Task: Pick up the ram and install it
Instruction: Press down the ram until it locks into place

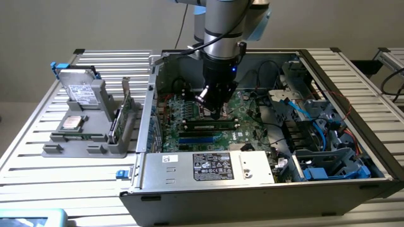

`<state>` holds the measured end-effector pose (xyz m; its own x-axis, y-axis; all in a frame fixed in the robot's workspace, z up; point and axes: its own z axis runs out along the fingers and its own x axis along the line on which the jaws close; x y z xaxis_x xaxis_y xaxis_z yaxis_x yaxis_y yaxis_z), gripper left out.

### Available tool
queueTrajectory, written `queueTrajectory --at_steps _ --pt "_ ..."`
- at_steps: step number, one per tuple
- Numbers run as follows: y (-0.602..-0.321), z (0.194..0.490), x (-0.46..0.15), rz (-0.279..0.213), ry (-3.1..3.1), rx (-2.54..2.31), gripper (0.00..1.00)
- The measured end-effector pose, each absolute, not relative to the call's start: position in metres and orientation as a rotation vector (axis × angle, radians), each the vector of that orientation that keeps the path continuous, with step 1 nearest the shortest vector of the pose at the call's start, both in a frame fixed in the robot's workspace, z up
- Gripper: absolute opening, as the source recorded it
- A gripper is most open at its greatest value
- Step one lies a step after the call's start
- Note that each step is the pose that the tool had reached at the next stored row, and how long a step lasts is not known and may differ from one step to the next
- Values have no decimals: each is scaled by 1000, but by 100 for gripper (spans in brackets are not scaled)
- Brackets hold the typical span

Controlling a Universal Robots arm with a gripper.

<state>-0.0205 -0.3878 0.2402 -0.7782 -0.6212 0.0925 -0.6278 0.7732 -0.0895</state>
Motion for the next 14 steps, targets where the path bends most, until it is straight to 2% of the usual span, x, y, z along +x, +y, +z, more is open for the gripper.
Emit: queueTrajectory --at_steps 14 --pt "-388 240 -21 190 -2977 805 11"
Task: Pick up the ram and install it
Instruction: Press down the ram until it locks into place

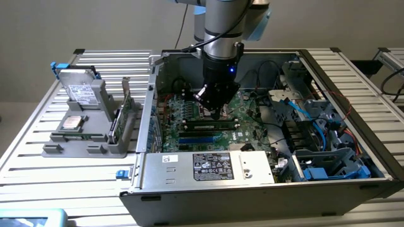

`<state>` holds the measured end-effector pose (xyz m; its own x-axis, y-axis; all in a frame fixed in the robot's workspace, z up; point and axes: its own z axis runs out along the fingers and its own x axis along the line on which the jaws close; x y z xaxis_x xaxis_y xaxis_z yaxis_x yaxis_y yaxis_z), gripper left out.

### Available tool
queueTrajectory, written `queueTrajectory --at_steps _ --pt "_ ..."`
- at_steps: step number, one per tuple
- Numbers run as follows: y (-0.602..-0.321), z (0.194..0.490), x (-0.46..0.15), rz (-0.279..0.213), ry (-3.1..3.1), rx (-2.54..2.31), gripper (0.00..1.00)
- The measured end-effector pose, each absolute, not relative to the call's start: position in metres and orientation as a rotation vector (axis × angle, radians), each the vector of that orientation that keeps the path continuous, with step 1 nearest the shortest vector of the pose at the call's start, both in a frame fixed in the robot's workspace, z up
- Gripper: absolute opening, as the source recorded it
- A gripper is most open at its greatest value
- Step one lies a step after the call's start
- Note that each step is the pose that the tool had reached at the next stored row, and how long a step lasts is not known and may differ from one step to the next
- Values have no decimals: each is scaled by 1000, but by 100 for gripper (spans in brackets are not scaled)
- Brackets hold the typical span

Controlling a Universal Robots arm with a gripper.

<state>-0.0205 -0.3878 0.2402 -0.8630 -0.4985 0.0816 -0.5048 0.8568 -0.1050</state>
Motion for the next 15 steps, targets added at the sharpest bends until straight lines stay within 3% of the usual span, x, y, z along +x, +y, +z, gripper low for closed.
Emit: queueTrajectory --at_steps 15 --pt "-388 240 -20 192 -3036 572 11"
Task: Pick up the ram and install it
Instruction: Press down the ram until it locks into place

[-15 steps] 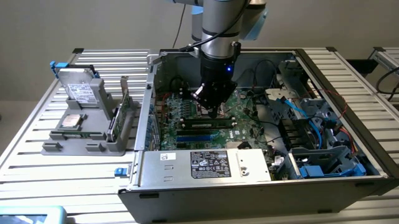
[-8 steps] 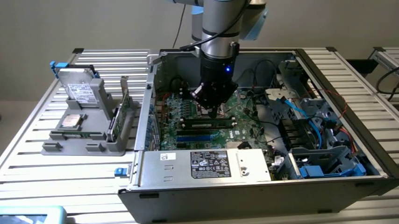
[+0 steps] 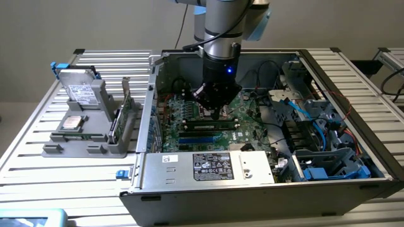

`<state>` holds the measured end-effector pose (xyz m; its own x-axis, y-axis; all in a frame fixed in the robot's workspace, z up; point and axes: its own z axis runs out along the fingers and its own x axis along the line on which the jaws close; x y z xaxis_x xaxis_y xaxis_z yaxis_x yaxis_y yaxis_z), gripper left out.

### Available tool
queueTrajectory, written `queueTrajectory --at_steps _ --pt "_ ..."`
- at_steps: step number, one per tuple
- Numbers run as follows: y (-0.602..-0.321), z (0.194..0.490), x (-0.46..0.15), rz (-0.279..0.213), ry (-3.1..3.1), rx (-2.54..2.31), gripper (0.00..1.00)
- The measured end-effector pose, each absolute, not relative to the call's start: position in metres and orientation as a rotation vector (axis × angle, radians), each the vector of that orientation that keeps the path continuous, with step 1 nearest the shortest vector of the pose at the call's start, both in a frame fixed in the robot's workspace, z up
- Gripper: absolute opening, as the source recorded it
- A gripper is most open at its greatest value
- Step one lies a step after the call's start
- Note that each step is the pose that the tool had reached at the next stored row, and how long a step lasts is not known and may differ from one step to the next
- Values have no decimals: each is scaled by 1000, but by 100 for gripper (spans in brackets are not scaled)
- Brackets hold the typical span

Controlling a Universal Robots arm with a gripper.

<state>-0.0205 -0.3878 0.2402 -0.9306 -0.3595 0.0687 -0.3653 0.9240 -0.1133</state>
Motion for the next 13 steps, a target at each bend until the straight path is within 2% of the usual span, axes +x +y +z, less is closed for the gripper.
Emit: queueTrajectory --at_steps 13 --pt "-388 240 -20 202 -3079 388 11"
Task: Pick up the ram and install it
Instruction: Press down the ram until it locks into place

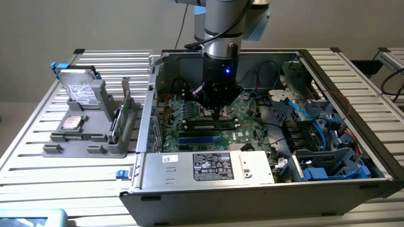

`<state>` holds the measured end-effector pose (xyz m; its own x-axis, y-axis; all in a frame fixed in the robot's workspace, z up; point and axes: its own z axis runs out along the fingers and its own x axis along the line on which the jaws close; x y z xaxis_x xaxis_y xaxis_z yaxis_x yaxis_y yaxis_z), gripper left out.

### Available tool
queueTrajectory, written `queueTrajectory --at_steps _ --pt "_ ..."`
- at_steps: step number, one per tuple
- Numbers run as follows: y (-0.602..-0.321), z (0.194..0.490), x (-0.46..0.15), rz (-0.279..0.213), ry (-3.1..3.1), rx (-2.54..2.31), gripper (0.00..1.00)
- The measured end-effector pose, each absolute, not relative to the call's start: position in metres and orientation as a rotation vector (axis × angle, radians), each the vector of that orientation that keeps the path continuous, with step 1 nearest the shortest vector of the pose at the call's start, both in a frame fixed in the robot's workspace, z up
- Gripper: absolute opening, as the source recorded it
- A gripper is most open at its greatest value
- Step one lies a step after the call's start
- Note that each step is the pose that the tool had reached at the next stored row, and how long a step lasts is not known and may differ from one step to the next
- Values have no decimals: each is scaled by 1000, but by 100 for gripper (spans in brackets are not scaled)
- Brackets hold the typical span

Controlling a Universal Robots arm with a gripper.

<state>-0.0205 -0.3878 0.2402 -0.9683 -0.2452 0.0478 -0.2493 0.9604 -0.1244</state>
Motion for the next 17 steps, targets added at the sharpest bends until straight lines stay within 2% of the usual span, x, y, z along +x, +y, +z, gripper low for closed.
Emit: queueTrajectory --at_steps 17 --pt "-388 240 -20 215 -3103 267 11"
